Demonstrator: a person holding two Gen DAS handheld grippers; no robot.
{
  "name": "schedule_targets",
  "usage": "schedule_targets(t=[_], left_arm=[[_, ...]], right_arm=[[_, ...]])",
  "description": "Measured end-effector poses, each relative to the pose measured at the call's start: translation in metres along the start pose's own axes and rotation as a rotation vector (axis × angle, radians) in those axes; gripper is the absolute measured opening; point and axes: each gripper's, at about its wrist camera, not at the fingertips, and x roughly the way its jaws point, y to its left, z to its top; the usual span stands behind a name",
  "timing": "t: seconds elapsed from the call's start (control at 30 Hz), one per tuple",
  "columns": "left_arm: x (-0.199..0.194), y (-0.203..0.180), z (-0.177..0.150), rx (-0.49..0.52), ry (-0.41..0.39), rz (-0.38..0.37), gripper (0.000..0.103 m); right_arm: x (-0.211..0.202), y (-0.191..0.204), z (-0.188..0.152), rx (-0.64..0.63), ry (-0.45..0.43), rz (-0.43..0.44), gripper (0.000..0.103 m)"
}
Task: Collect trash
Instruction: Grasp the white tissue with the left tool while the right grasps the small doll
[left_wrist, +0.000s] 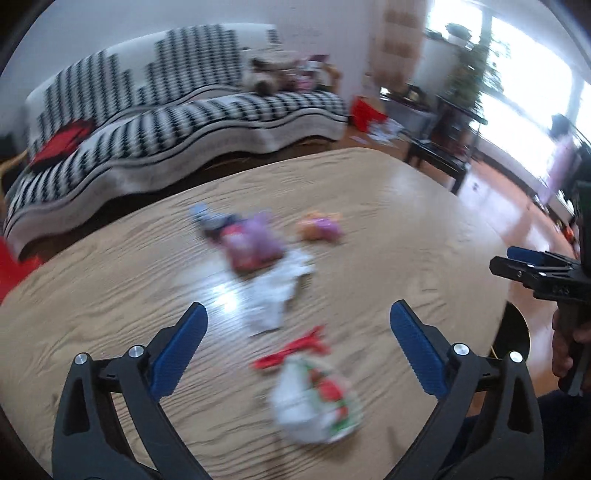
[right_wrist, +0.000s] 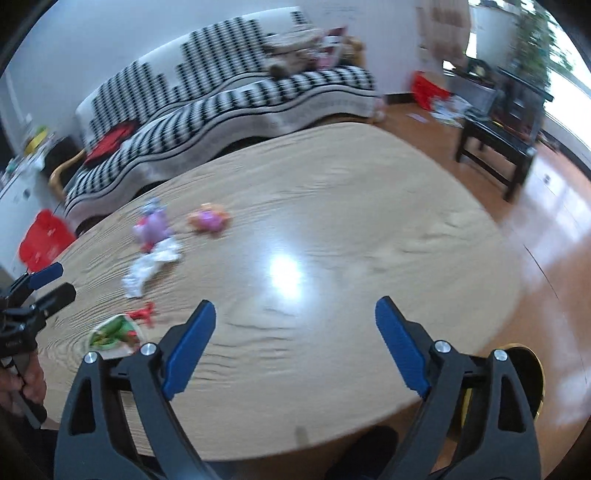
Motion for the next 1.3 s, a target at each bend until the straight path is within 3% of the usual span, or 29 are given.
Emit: schedule_targets(t=[0.13,0.3,0.7,0.93,1.1,1.3], left_arm=[[0.001,0.04,-0.009,-0.036,0.024,0.023,0.096],[0.014,0.071,-0.014,-0.058,0.05,0.026,0.096],[0.068,0.055,0.0,0.027,0.09,-0.022,0.096],[0.12,0.034,0.007,0.102,0.181,-0.064,0.096],[0.142,0.026,0.009,0.101,0.22,-0.086,0.096],[0.153,0.023,0.015,0.084,0.213,-0.06,0.096]], right_arm=[[0.023,0.043,0.007,-0.07,0.027,0.027,0.085],[0.042,0.059,0.011,-0.089,0.049,0.039,0.085],[0.099,0.056,0.041,-0.116,0.105,0.052,0.085],[0.147,0.064,0.062,-0.178,0.14,0.01,0.085],[0.191,0.065,0.073,-0.22,0.187,0.001,0.085],[0.22,0.073,0.09,-0.263,0.158,0.012,0.087]])
